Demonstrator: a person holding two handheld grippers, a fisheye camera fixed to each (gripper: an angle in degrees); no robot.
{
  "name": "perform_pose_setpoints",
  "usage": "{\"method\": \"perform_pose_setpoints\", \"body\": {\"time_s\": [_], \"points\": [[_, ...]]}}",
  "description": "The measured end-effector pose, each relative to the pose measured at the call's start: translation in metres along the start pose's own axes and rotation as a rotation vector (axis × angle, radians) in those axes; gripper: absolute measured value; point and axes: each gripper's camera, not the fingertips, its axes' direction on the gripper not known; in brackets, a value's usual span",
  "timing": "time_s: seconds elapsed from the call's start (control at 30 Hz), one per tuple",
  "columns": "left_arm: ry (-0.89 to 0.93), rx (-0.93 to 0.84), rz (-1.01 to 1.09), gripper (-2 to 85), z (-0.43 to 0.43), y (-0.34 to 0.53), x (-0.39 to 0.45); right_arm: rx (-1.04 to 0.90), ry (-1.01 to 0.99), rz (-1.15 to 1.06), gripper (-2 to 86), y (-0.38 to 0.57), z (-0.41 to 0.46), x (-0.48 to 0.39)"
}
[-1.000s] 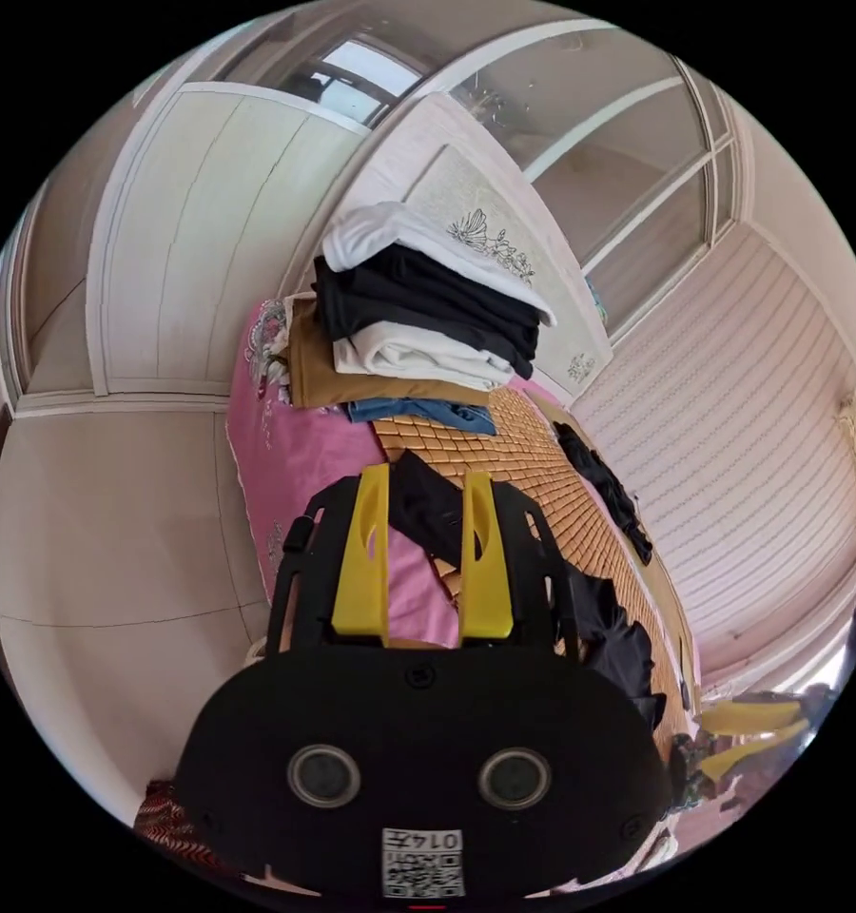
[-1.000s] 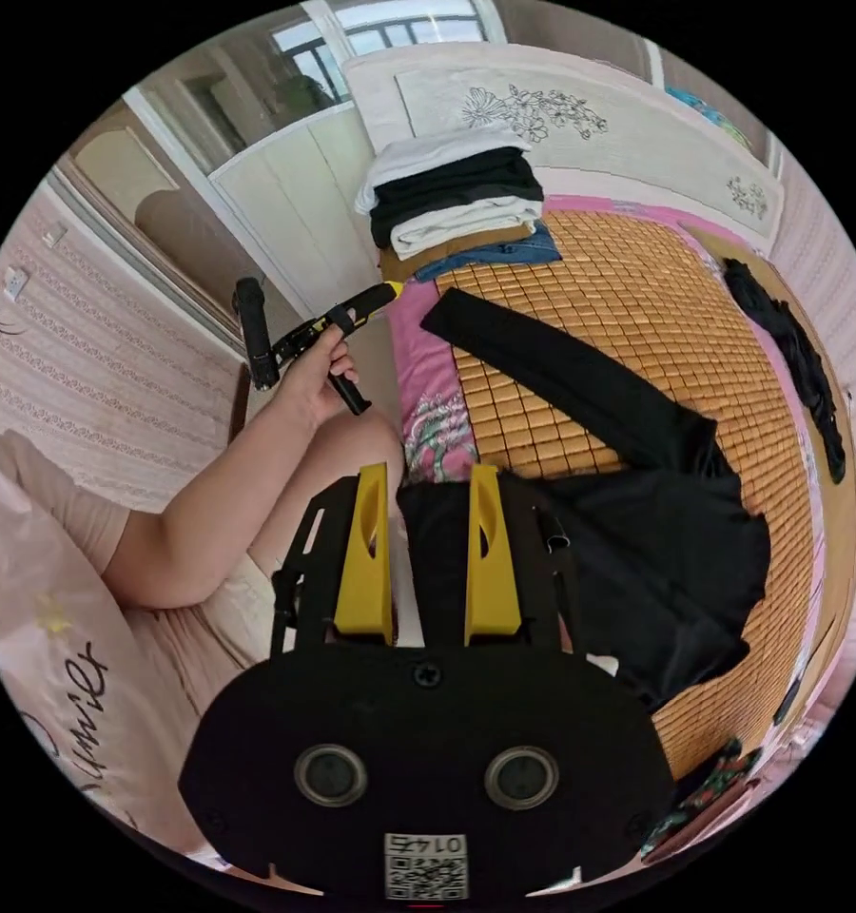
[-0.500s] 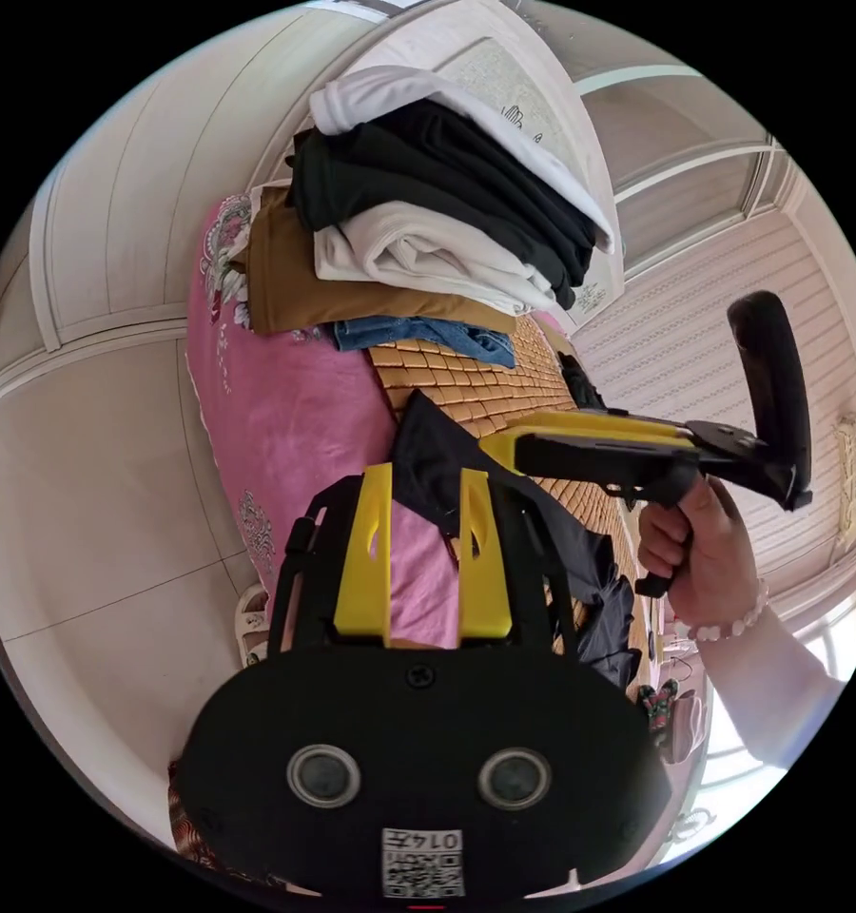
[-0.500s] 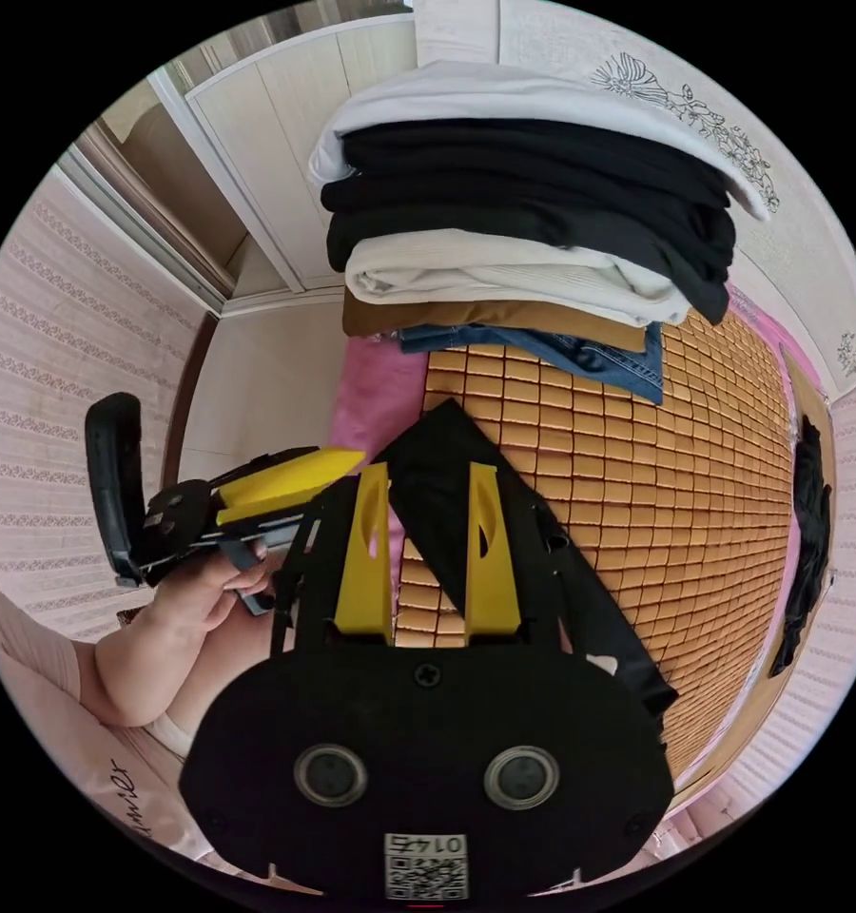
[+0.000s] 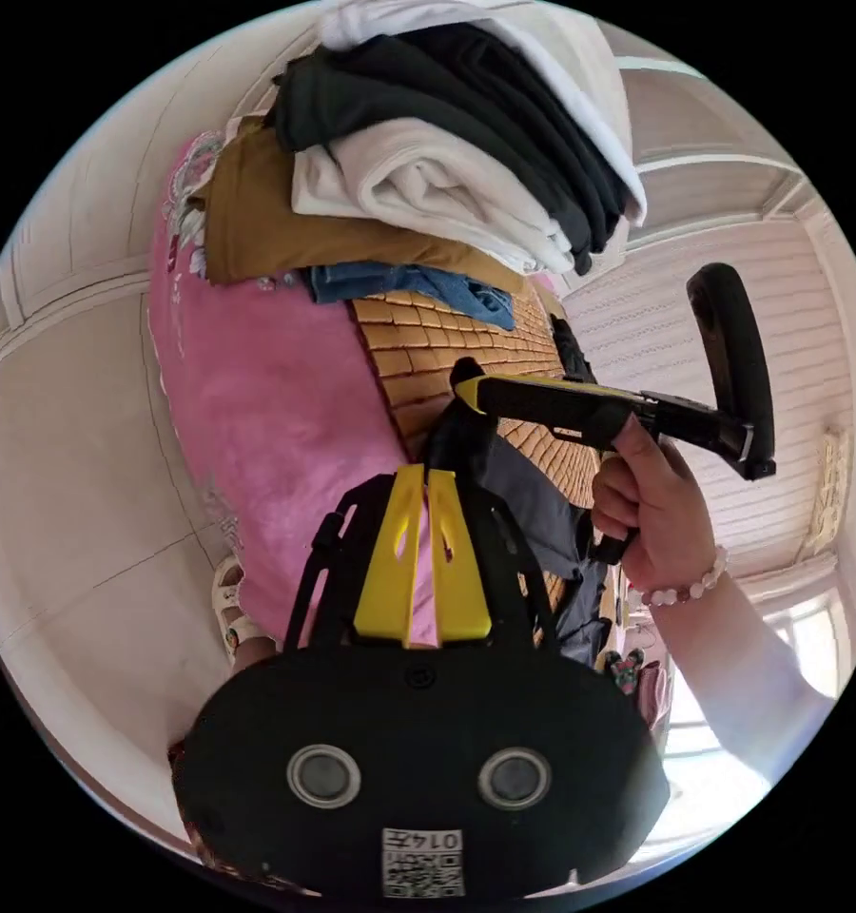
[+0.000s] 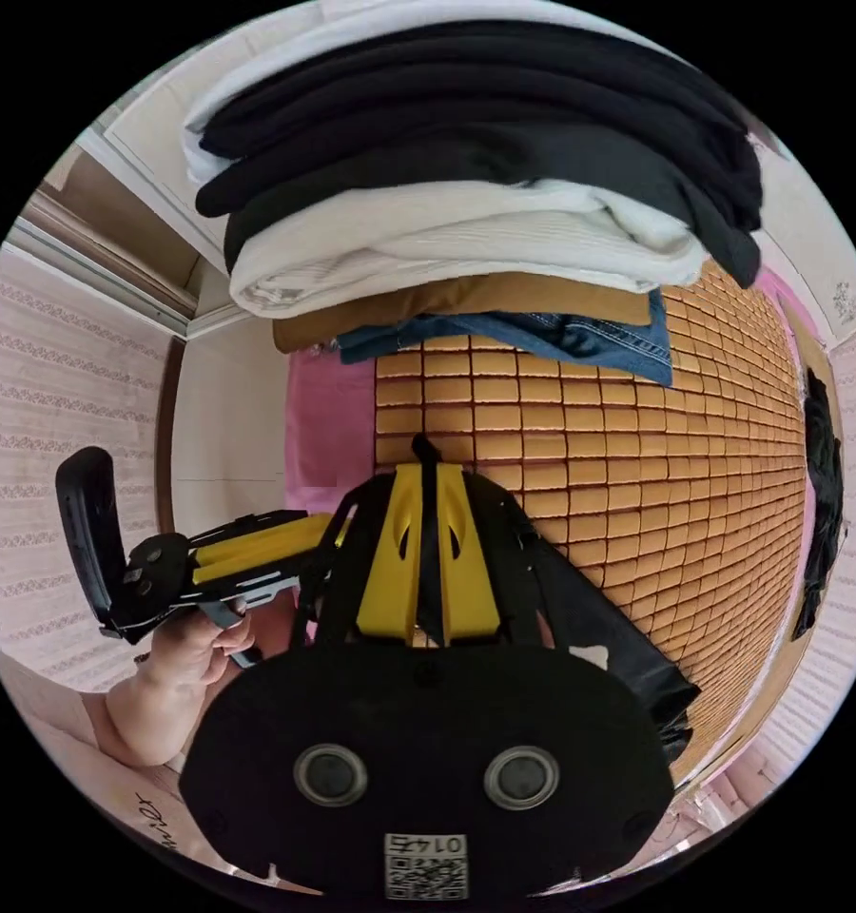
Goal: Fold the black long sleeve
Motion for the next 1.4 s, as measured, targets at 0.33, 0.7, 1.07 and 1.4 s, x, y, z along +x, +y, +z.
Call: {"method": "perform_pose_setpoints", "body": {"time_s": [0.33,0.7,1.07,1.4], "points": [[0.127,0.067,0.531,-1.0,0.017,0.052,0.156,0.309,-0.032,0.216,0.2,0.171,-0.114,0.031],[0.626,-0.08,1.081,-1.0,0.021,0.194,0.363,0.571,0.302,0.516,-0.1,0.458,-0.207,-0.019],[0.732,-0.482,1.44,-0.9,0.099,0.373,0.447,0.367,0.227,1.09,-0.1,0.678,-0.135,-0.06],[0.641,-0.63,1.44,4.6,0.166,0.38,0.459,0.058,0.108,1.203,2.2,0.723,-0.07,-0.042]]}}
